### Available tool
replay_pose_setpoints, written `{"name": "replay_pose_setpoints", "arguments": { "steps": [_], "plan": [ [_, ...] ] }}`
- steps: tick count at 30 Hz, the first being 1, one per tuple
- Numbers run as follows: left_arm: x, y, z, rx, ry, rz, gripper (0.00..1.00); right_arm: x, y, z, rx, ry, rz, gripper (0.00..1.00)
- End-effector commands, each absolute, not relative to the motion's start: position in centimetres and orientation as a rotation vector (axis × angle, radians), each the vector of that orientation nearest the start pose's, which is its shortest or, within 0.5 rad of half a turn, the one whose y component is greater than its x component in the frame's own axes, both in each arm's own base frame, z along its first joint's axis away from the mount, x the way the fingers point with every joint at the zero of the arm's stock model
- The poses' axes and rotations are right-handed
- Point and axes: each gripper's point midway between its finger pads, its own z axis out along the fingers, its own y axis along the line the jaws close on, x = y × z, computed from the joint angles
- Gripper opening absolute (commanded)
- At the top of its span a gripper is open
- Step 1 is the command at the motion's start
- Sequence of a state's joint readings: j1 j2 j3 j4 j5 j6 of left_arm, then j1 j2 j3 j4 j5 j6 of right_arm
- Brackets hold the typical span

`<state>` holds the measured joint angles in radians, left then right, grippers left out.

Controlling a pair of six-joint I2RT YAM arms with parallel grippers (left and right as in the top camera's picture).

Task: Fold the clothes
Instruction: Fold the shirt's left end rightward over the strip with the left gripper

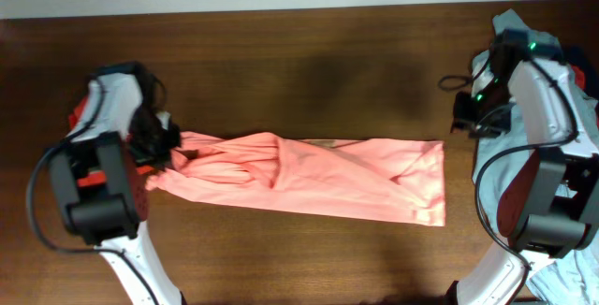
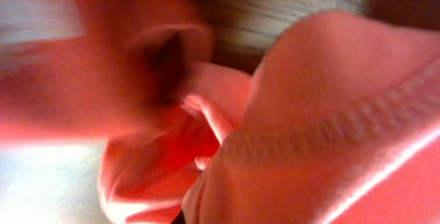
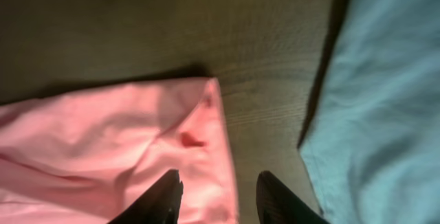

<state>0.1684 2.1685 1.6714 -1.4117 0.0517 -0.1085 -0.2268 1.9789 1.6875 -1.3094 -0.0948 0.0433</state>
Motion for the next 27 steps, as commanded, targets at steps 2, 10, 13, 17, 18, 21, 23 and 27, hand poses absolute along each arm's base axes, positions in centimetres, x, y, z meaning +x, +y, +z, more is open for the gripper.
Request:
{"name": "replay_pose_setpoints", "arguments": {
  "steps": [2,10,13,17,18,21,23,27],
  "plan": [
    [34.8,7.0,8.9,-0.51,3.284,-0.07,0.0,37.4,-7.2,13.8,0.399,3.055,0.129,0.41],
    [36.1,-0.4,14.4,-0.338,3.197,-0.411,0.0,37.1,-7.1,14.3,0.398,3.062,0.131,0.41],
    [36.0,-4.1,15.7,-0.24,3.176,-0.475,0.0,37.0,-7.1,14.3,0.4,3.069,0.132,0.41],
    [35.1,-9.5,15.9,-0.03,3.198,-0.468,0.0,36.7,-7.0,14.3,0.402,3.081,0.135,0.41],
    [34.9,-10.7,15.9,0.019,3.198,-0.466,0.0,36.6,-7.0,14.3,0.402,3.084,0.135,0.41],
    [34.4,-14.8,15.8,0.188,3.174,-0.453,0.0,36.4,-7.0,14.3,0.404,3.091,0.137,0.41],
    [34.3,-16.8,15.7,0.238,3.151,-0.44,0.0,36.4,-7.0,14.3,0.405,3.094,0.138,0.41],
    [34.2,-20.6,15.7,0.315,3.093,-0.44,0.0,36.3,-6.9,14.3,0.405,3.095,0.139,0.41]
  ]
}}
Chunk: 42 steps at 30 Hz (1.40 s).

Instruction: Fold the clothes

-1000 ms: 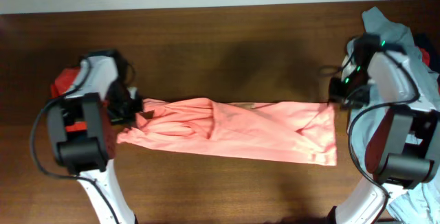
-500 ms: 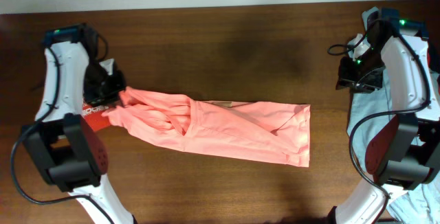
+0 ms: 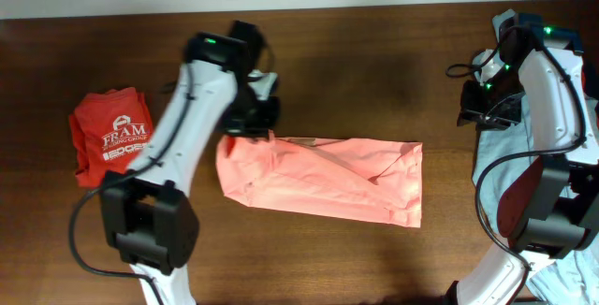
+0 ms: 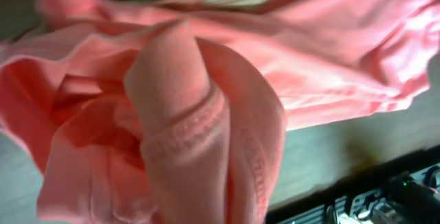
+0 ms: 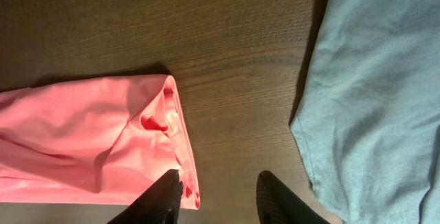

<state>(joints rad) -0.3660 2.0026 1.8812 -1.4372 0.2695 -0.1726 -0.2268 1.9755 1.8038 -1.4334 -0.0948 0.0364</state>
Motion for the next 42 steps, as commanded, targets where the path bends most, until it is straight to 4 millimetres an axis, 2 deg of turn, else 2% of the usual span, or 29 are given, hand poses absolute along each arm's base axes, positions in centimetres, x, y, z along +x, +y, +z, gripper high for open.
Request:
{"name": "replay_pose_setpoints", "arguments": {
  "steps": [1,3,5,8,10,11,15,18,20,23,25,29,31,34,36,38,42],
  "plan": [
    [34.0,-21.6,15.7,0.332,3.081,-0.447,0.0,36.3,-6.9,14.3,0.406,3.095,0.139,0.41],
    [33.7,-23.4,15.7,0.366,3.058,-0.456,0.01,36.3,-6.9,14.3,0.406,3.098,0.14,0.41],
    [33.6,-24.3,15.5,0.373,3.043,-0.419,0.01,36.2,-6.9,14.3,0.406,3.1,0.142,0.41],
    [33.5,-25.0,15.3,0.395,3.015,-0.332,0.06,36.2,-6.8,14.3,0.406,3.102,0.146,0.41],
    [33.0,-26.0,15.1,0.437,3.005,-0.32,0.07,36.1,-6.8,14.3,0.407,3.104,0.146,0.41],
    [32.8,-26.5,14.7,0.457,3.007,-0.32,0.11,36.1,-6.8,14.3,0.407,3.105,0.146,0.41],
    [32.4,-27.3,13.6,0.489,3.025,-0.31,0.14,36.1,-6.8,14.3,0.408,3.105,0.146,0.41],
    [32.3,-29.0,12.8,0.527,3.019,-0.365,0.14,36.1,-6.8,14.3,0.407,3.105,0.146,0.41],
    [32.4,-30.7,12.9,0.56,2.982,-0.438,0.19,36.1,-6.8,14.3,0.407,3.105,0.146,0.41],
    [32.8,-31.4,13.3,0.624,2.924,-0.438,0.19,36.1,-6.8,14.3,0.407,3.106,0.147,0.41],
    [33.5,-30.0,13.6,0.594,2.924,-0.357,0.19,35.9,-6.8,14.3,0.408,3.111,0.147,0.41],
    [34.8,-25.2,14.5,0.48,2.962,-0.181,0.18,35.8,-6.3,14.3,0.405,3.117,0.181,0.42],
    [35.6,-21.4,15.2,0.381,2.98,-0.065,0.18,36.1,-4.0,14.6,0.257,3.108,0.343,0.42],
    [36.8,-17.1,15.9,0.235,2.998,-0.018,0.18,36.0,-1.0,15.0,0.093,3.102,0.487,0.44],
    [37.7,-14.6,15.9,0.125,3.01,-0.008,0.19,35.6,1.8,15.2,-0.068,3.109,0.556,0.46],
    [38.2,-12.9,15.3,0.054,3.025,-0.024,0.21,35.3,4.4,15.2,-0.202,3.112,0.572,0.47],
    [38.3,-11.5,13.7,-0.011,3.056,-0.045,0.22,34.5,9.2,14.5,-0.443,3.109,0.569,0.5]
  ]
}}
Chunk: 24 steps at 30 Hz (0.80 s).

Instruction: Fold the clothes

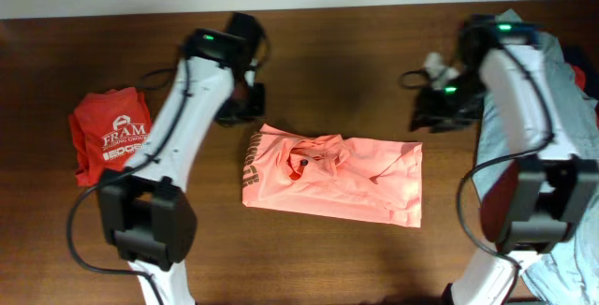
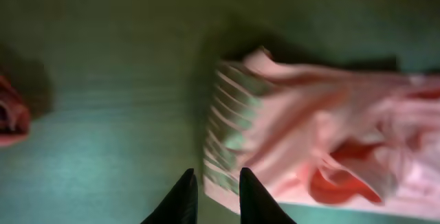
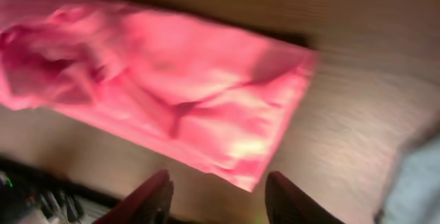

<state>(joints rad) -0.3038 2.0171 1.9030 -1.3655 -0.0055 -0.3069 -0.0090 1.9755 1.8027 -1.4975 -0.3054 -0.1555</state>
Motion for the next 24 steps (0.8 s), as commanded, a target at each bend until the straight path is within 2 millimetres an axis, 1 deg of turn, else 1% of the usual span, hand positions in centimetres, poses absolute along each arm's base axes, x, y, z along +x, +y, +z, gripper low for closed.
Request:
{"name": "replay_pose_setpoints", "arguments": {
  "steps": [1,4,5,7,8,9,11,13,15,17,22,24],
  "plan": [
    [38.2,-11.4,12.9,-0.014,3.063,-0.041,0.22,34.3,10.7,14.2,-0.501,3.103,0.568,0.5],
    [37.8,-11.0,10.4,-0.015,3.079,-0.003,0.22,33.7,14.0,13.3,-0.571,3.097,0.565,0.51],
    [37.6,-10.6,9.3,-0.016,3.088,0.023,0.22,33.4,15.1,13.0,-0.609,3.091,0.563,0.51],
    [37.0,-10.6,7.3,-0.021,3.105,0.006,0.23,32.8,17.0,12.6,-0.662,3.079,0.56,0.51],
    [36.8,-10.6,6.9,-0.02,3.11,0.0,0.23,32.7,17.4,12.4,-0.672,3.076,0.56,0.51],
    [36.3,-10.9,5.9,-0.02,3.126,-0.034,0.23,32.4,18.6,12.1,-0.708,3.062,0.56,0.52],
    [35.5,-11.4,4.7,-0.015,3.147,-0.076,0.23,32.0,20.3,11.6,-0.778,3.036,0.559,0.54],
    [35.2,-11.7,3.9,-0.011,3.155,-0.099,0.23,31.7,21.6,11.1,-0.817,3.015,0.56,0.54],
    [34.9,-11.9,3.3,0.001,3.155,-0.097,0.23,31.6,22.4,10.1,-0.785,3.021,0.526,0.54],
    [34.9,-12.0,3.1,0.006,3.15,-0.101,0.23,31.4,22.9,9.2,-0.778,3.021,0.52,0.54],
    [34.8,-12.4,2.3,0.023,3.137,-0.108,0.23,30.6,23.5,6.8,-0.785,3.038,0.516,0.53],
    [34.8,-12.5,2.1,0.026,3.136,-0.107,0.24,30.4,23.4,5.9,-0.753,3.05,0.516,0.47]
  ]
}}
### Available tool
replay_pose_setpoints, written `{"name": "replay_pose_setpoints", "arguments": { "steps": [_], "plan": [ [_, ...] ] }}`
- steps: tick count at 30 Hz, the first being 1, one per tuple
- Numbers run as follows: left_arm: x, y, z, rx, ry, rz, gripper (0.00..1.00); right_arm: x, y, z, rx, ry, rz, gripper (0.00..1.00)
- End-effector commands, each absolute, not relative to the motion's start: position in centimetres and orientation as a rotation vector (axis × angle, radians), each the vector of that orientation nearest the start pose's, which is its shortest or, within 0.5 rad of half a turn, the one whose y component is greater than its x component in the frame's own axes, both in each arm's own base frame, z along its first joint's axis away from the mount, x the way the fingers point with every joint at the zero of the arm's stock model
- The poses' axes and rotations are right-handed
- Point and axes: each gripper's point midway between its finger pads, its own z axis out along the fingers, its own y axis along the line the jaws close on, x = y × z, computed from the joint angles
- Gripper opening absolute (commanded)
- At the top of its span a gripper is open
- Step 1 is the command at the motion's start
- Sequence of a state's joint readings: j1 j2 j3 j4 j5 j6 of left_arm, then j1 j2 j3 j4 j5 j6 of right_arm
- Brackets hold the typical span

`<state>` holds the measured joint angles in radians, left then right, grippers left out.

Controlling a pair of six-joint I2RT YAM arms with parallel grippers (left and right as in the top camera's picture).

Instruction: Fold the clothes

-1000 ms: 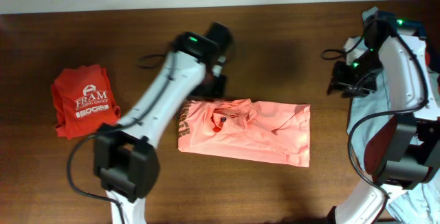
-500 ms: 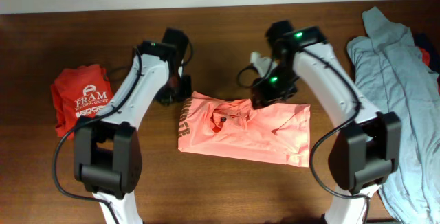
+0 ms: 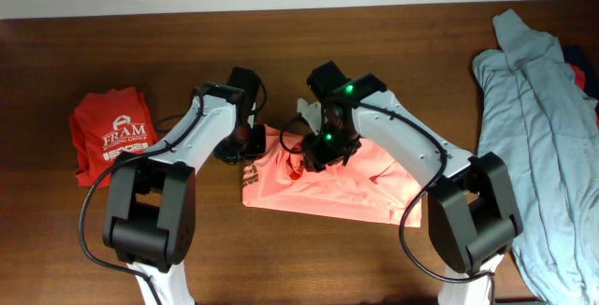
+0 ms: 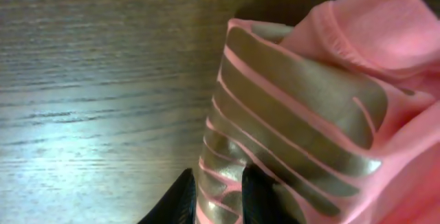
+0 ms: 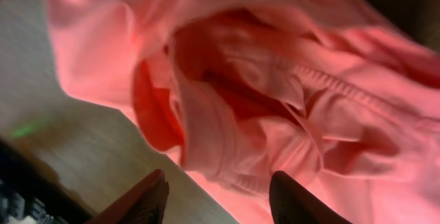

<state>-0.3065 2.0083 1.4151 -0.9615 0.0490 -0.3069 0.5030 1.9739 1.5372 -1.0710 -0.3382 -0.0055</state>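
Observation:
The pink shirt lies folded short at the table's middle, with a bunched pocket near its left end. Its left edge shows a grey striped print. My left gripper sits at that edge; in the left wrist view its fingers stand a little apart, straddling the printed hem. My right gripper hovers over the bunched folds, and its fingers are wide apart with nothing held.
A folded red shirt with white lettering lies at the far left. A grey-blue garment is spread along the right edge. Bare brown tabletop runs behind the pink shirt.
My left gripper has come down from behind the shirt's left end onto its striped edge. My right gripper has moved from the shirt's far right corner to the bunched middle-left.
The pink shirt lay stretched across the table, its left end in my left gripper. Then that end was further right and the shirt shorter. Then it lay let go, doubled over, both grippers off it. Now both grippers are at its left part.

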Motion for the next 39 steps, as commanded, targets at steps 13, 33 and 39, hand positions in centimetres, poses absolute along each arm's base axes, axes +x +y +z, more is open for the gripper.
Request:
{"name": "replay_pose_setpoints", "arguments": {
  "steps": [13,33,39],
  "plan": [
    [33.1,-12.2,0.1,0.035,3.169,-0.092,0.31,32.1,16.7,3.7,-0.385,3.116,-0.051,0.04],
    [32.0,-11.9,0.0,0.039,3.214,-0.07,0.31,27.9,11.9,1.1,-0.29,3.302,-0.17,0.26],
    [32.0,-11.9,0.0,0.052,3.213,-0.069,0.32,29.3,13.0,4.7,-0.271,3.203,-0.049,0.31]
  ]
}}
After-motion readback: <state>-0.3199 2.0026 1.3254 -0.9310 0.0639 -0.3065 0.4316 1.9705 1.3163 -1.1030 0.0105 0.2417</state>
